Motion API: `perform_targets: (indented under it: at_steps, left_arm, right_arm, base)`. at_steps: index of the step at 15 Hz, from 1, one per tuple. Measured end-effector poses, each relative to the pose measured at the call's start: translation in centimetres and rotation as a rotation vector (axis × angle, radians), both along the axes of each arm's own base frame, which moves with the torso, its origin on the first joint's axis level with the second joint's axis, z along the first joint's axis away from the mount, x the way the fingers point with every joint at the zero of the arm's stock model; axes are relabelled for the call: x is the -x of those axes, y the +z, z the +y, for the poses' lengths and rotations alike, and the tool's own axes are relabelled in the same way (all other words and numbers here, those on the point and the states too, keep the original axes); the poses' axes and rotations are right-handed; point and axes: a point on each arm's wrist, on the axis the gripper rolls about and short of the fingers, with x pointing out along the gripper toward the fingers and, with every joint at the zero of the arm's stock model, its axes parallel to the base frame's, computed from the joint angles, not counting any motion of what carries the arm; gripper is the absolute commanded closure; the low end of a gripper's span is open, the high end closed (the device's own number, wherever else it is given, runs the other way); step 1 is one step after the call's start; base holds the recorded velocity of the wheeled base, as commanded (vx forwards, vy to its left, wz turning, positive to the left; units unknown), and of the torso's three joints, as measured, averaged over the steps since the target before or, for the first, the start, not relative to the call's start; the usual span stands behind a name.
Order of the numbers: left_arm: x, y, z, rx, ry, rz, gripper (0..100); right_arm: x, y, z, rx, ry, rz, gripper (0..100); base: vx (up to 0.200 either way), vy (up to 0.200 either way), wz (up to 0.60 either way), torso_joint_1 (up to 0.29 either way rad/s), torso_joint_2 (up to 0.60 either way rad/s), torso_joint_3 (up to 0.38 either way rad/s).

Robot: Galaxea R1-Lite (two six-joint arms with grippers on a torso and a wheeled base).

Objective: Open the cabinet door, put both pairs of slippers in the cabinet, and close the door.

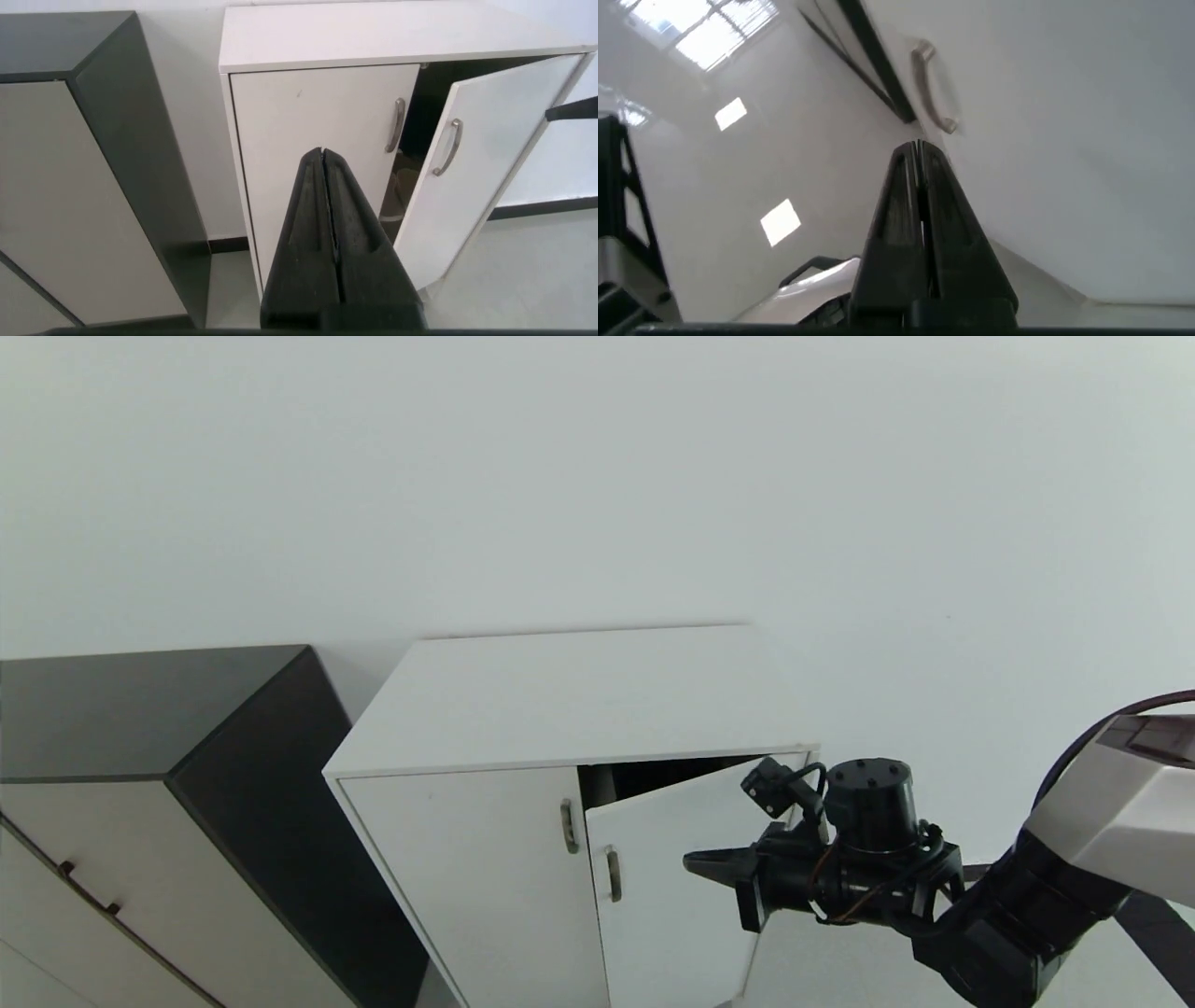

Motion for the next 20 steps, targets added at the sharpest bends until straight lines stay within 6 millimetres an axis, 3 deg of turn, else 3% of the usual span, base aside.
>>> perform_targets:
  at_steps: [7, 20]
  left_arm:
    - [0.0, 0.0, 0.0, 0.0, 0.0, 0.0, 100]
    - [0.0, 0.0, 0.0, 0.0, 0.0, 0.0, 100]
  right_arm:
    - [-3.4, -0.7, 1.4, -0.02, -0.172, 0.003, 100]
    - [-6.2, -1.9, 1.1, -0.039, -0.271, 0.012, 100]
  base:
    - [0.0, 0.0, 0.0, 0.0, 0.0, 0.0]
    - [0.0, 0.0, 0.0, 0.0, 0.0, 0.0]
